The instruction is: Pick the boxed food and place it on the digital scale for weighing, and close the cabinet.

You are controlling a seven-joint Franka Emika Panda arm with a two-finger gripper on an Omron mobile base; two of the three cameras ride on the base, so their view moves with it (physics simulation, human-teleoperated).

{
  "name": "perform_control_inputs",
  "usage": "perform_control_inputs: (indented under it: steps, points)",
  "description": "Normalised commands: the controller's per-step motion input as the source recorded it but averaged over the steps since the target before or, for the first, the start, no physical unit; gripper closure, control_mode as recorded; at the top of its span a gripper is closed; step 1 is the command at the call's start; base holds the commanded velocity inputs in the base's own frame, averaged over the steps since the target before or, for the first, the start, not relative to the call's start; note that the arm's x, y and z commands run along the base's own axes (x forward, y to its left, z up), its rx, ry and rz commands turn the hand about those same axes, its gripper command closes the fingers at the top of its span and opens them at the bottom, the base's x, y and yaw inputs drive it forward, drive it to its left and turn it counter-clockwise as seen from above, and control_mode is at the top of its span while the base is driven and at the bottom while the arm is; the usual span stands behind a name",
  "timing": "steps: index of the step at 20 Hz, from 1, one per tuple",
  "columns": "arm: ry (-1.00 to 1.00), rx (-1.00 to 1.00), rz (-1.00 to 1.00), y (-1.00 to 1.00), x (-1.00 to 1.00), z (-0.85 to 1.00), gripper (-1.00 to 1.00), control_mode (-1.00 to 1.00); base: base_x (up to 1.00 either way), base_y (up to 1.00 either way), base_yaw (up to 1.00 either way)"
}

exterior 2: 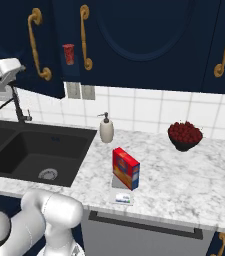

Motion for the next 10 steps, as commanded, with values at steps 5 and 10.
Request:
perform_control_inputs:
  steps: [5, 10]
  points:
    - [-0.06, 0.03, 0.2, -0.1, 0.95, 0.0, -1.0, -1.0, 0.0, 0.0, 0.0]
    - [-0.06, 0.11, 0.21, -0.03, 1.0, 0.0, -1.0, -1.0, 0.0, 0.0, 0.0]
